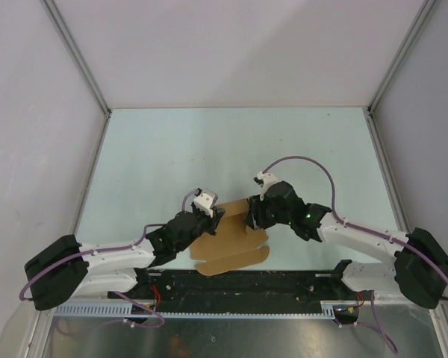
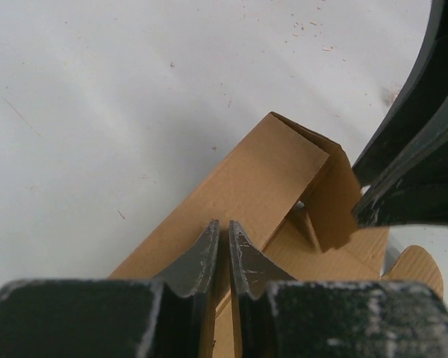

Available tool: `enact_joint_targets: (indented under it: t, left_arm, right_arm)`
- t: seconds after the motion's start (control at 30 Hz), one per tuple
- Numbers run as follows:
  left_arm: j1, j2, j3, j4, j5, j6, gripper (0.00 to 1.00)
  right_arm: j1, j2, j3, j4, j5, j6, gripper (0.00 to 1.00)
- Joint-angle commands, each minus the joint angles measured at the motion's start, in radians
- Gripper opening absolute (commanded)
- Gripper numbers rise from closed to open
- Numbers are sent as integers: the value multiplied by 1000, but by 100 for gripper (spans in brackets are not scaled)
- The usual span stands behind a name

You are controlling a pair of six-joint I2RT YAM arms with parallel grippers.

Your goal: Fold the paper box

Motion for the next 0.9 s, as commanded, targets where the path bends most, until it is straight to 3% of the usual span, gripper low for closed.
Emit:
enact_joint_targets:
  t: [0.0,0.23,0.4,0.6,0.87]
  left_arm:
    - [5,-4,-14,6,11,0,14]
    - [5,-12,-14,6,12,0,14]
    - [5,-15,-16,5,11,2,14]
    - [5,-12,-14,6,14,3,14]
    - [5,-14,-11,6,14,6,14]
  right_arm:
    - [-64,-130,-35,39,-51,-43,46]
    - [-172,-272,-86,-36,-45,-99,48]
    - [-226,-260,-133,-56,-45,-156,49]
    - [-187,-221,-186,22,-99,-237,51]
    - [-104,-177,-245,169,-32,-276,58]
